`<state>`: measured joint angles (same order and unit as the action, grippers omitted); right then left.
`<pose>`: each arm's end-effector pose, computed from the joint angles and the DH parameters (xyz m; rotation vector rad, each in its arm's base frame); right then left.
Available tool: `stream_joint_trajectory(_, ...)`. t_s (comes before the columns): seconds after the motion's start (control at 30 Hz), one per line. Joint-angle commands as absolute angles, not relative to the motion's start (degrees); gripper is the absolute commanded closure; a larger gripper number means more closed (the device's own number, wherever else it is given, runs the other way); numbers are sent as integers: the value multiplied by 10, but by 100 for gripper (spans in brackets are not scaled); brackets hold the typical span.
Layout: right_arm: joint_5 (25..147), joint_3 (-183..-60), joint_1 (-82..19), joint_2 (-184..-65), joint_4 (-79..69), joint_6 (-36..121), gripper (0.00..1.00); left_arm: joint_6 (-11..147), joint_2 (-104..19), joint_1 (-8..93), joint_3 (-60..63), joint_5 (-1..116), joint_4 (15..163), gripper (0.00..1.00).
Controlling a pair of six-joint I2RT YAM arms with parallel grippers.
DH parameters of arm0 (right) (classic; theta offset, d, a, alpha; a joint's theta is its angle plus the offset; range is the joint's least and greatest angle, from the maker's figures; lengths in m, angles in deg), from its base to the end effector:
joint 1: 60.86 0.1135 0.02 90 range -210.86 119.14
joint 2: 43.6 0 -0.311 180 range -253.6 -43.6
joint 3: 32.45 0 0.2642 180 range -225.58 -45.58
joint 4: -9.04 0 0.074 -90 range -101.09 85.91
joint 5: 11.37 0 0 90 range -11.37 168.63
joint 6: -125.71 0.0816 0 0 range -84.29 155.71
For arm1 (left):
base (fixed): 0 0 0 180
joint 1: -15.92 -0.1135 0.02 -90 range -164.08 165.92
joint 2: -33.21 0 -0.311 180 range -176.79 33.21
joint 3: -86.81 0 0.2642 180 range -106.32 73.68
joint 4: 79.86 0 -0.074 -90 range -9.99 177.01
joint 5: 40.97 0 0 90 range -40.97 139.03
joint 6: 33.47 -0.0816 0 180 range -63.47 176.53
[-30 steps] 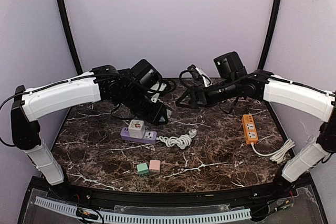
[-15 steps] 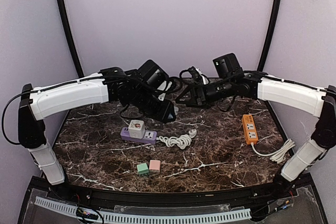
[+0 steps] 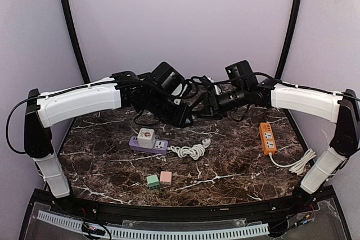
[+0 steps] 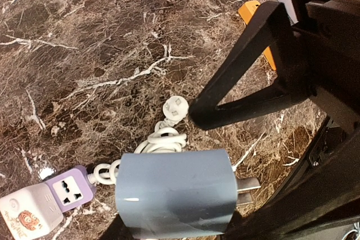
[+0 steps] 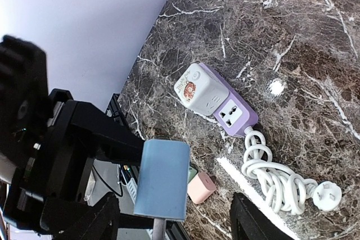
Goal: Insert the plug
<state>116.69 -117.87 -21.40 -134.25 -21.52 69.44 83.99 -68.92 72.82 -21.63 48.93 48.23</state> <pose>0.2759 0.2923 0.3195 -0.5403 2.3633 1.3896 0.2496 -0.3826 0.3354 0.6298 2.4006 -0.6785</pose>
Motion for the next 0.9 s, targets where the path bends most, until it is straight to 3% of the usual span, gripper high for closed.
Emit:
stream_joint_trajectory(0.0, 1183, -1173, -220, -1363, -199, 699, 34, 838, -691, 733, -241, 489, 496, 86)
stream_joint_trajectory(0.33, 1203, -1177, -220, -1374, -198, 696, 58, 831, -702, 734, -250, 489, 497, 86)
stream_joint_trajectory(0.57, 1213, -1175, -220, -1370, -195, 694, 93, 829, -711, 735, -262, 482, 492, 83)
stream_joint_trajectory(0.63, 1213, -1174, -220, -1367, -195, 692, 100, 827, -713, 735, -267, 477, 488, 72)
stream_joint_trajectory(0.67, 1212, -1174, -220, -1366, -195, 691, 100, 827, -712, 735, -268, 475, 487, 68)
stream_joint_trajectory(0.87, 1197, -1168, -221, -1347, -192, 680, 100, 817, -694, 736, -263, 472, 484, 22)
